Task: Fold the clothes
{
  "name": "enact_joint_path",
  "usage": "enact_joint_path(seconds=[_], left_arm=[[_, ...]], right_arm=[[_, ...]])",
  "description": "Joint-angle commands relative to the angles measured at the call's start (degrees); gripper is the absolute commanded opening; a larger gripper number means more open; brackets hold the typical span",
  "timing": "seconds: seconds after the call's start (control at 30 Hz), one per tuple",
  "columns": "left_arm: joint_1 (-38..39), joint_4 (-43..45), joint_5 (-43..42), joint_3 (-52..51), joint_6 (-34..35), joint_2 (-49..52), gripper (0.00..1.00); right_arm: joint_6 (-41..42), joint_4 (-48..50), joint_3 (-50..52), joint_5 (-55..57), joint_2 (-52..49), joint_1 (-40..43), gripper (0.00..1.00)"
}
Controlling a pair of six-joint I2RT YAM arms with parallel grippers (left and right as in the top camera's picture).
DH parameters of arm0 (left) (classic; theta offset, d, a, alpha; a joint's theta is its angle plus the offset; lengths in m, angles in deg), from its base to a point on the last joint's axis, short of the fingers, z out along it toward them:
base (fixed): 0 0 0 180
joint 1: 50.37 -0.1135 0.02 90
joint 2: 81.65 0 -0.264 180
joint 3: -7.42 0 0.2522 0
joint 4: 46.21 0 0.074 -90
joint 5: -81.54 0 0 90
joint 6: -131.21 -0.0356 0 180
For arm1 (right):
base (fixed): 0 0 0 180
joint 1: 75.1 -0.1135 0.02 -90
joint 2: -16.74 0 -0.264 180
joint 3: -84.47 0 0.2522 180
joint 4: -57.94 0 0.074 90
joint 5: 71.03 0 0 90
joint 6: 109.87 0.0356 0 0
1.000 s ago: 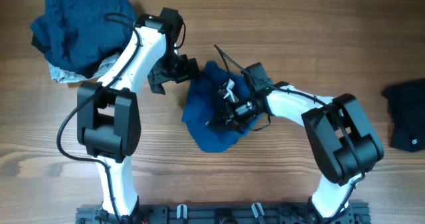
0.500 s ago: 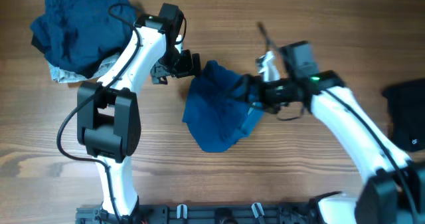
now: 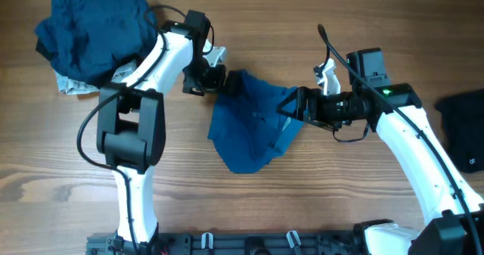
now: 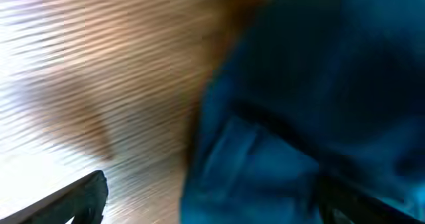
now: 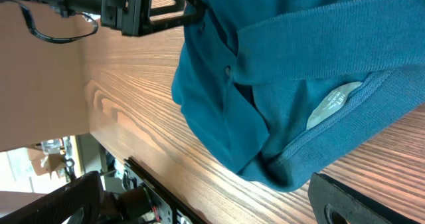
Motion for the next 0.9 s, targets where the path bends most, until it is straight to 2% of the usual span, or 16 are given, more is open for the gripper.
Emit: enact_joint_path(seconds=[0.0, 0.1, 0.27, 0.4, 0.53, 0.63, 0.67, 0.7, 0.83, 0.87], left_arm=[[-0.4, -0.6, -9.9, -0.3, -11.4, 2.0, 1.0], [-0.4, -2.5, -12.9, -0.3, -15.3, 3.5, 1.0], [-0.4, -10.2, -19.9, -0.3, -27.4, 4.1, 1.0], [-0.3, -12.2, -21.9, -0.3, -29.5, 5.4, 1.0], [-0.2, -11.7, -22.7, -0.3, -27.1, 8.3, 1.0], [-0.2, -7.5, -22.6, -0.3, -18.2, 9.9, 0.99], [0.0, -4.4, -22.6, -0.3, -13.1, 10.5, 0.96], [0.1, -3.4, -22.6, -0.3, -11.5, 10.8, 0.95], [1.6, -2.6, -22.2, -0.3, -11.0, 11.2, 0.9], [2.2, -2.5, -22.2, -0.3, -11.0, 11.2, 0.84]], right_arm=[[-1.6, -0.1, -0.5, 0.6, 0.2, 0.1, 0.99], [-2.3, -0.6, -0.5, 0.6, 0.2, 0.1, 1.0], [-2.8, -0.9, -0.5, 0.6, 0.2, 0.1, 0.99], [-3.0, -0.9, -0.5, 0.6, 0.2, 0.1, 0.99], [-3.1, -1.4, -0.5, 0.7, 0.2, 0.1, 1.0], [1.5, -2.4, 0.6, 5.8, 0.2, 0.1, 0.99], [5.3, -3.1, 1.7, 10.6, 0.2, 0.1, 1.0], [5.4, -3.1, 1.9, 11.1, 0.2, 0.1, 1.0], [5.2, -3.1, 2.4, 11.1, 0.2, 0.1, 1.0], [4.9, -3.1, 2.4, 11.1, 0.2, 0.1, 1.0]])
